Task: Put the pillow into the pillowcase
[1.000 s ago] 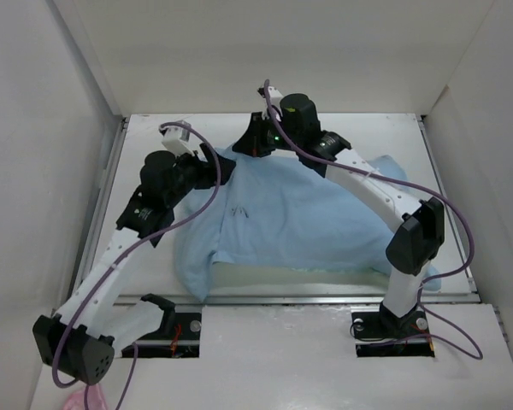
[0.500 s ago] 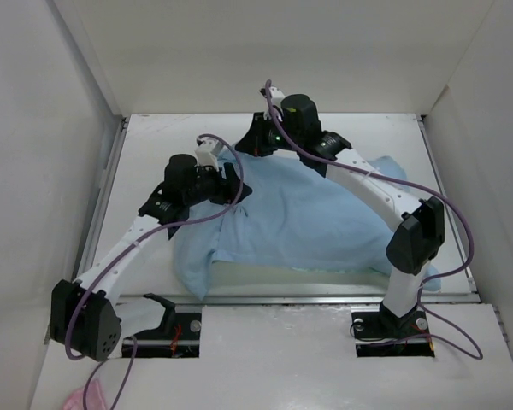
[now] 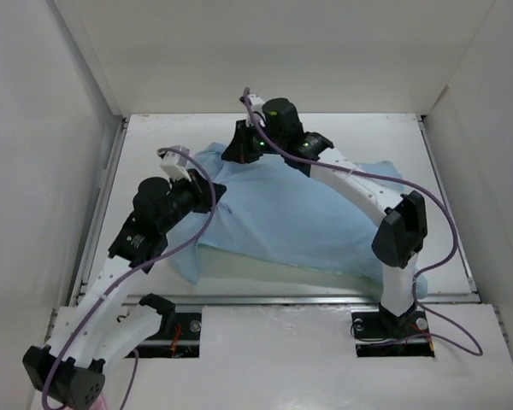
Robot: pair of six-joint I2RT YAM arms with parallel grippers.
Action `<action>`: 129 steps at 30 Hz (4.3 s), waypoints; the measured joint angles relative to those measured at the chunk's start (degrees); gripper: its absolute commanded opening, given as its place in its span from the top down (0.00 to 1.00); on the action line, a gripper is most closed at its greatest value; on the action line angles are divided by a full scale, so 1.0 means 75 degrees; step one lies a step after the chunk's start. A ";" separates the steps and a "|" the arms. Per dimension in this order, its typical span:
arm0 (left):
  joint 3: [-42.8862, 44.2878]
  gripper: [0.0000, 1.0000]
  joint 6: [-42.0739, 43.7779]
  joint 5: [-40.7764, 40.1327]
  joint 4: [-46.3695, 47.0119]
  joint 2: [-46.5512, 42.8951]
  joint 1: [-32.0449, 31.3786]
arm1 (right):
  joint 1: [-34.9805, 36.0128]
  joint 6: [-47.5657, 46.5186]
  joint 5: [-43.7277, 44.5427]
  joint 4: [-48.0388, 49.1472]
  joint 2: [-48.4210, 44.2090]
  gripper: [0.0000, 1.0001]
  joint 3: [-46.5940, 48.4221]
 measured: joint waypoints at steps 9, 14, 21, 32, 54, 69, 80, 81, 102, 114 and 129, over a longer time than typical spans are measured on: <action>-0.2270 0.90 -0.2189 -0.0729 -0.1923 -0.1626 0.0064 | 0.0816 -0.0664 -0.0178 -0.0286 0.1647 1.00 0.0574; -0.2436 0.36 -0.3404 -0.0842 -0.3617 -0.3348 0.0055 | 0.0807 -0.1087 -0.0187 -0.0562 0.2532 0.47 0.1326; -0.0178 0.01 -0.3628 -0.2337 -0.5056 -0.2815 0.0055 | 0.0691 -0.1821 0.0297 -0.0851 0.1448 0.00 0.1682; 0.1897 0.01 -0.2078 -0.4144 -0.3716 0.1026 0.0510 | -0.3002 -0.1818 0.0845 -0.0796 -0.2366 0.00 -0.0423; 0.3179 0.01 -0.0539 0.1023 -0.0571 0.7927 0.3663 | -0.6341 -0.1224 0.1897 -0.1614 -0.0717 0.00 -0.2474; 0.4164 1.00 -0.0402 0.2940 0.0723 0.8862 0.2675 | -0.6339 -0.1294 0.0055 -0.1577 -0.0670 0.52 -0.3375; 0.3465 1.00 -0.0117 0.2442 0.0303 0.6604 0.3439 | -0.6490 -0.1399 0.2576 -0.2608 -0.2576 0.01 -0.2337; 0.3381 1.00 -0.0082 0.2366 0.0303 0.6458 0.3576 | -0.6508 -0.1361 0.2702 -0.2643 -0.2769 0.01 -0.2404; 0.7364 1.00 0.0664 0.1862 -0.1775 0.8548 0.3940 | -0.6006 -0.1020 -0.0475 -0.2582 0.0522 1.00 -0.0111; 0.8005 0.95 0.0810 0.1381 -0.1553 0.6423 0.4083 | -0.5948 -0.1102 -0.0729 -0.0283 -0.3002 0.93 -0.0152; -0.0251 0.00 -0.1536 -0.1244 -0.2573 0.2891 0.4368 | -0.5977 -0.1218 0.1215 -0.2226 -0.6169 0.00 -0.7493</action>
